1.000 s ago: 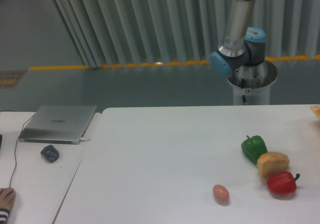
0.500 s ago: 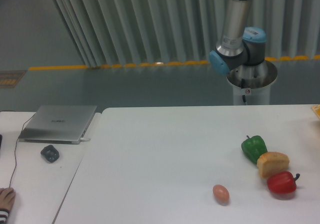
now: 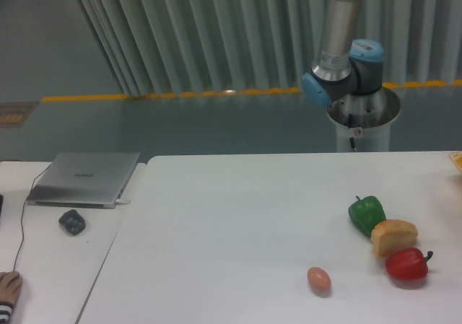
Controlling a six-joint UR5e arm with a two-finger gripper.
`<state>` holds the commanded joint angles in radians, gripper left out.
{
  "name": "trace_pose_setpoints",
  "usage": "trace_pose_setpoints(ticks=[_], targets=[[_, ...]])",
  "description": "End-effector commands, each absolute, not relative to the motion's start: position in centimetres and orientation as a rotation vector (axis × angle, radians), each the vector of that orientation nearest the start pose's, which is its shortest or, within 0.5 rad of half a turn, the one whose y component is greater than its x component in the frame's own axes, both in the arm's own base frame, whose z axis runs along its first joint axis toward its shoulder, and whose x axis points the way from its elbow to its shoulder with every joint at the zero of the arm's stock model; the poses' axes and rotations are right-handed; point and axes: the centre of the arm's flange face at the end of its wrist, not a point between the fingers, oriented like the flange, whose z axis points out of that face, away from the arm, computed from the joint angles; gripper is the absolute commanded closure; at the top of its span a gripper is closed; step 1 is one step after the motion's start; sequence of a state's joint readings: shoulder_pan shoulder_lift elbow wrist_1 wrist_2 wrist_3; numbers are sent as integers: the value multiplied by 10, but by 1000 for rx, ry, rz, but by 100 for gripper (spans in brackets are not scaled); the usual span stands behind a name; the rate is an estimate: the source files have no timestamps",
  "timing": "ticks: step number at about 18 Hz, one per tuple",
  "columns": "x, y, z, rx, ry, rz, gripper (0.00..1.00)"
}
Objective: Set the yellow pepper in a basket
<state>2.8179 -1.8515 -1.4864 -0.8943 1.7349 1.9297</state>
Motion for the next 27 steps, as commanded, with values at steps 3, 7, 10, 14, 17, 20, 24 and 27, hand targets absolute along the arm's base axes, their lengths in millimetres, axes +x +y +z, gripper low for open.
trace_pose_setpoints(ticks=[3, 7, 10, 14, 17, 20, 24, 27], targets=[[-569, 311, 455, -3053, 1007, 789, 0], [-569, 297, 463, -3072, 973, 804, 0], [-579, 261, 476, -3107, 878, 831, 0], [-563, 221, 489, -3160, 679, 851, 0], [-554, 203, 497, -3179, 535, 870, 0], [-574, 175, 480, -3216, 439, 821, 0], [-593, 142, 446, -3304, 310, 723, 0], [-606, 116, 430, -3344, 244, 670, 0]])
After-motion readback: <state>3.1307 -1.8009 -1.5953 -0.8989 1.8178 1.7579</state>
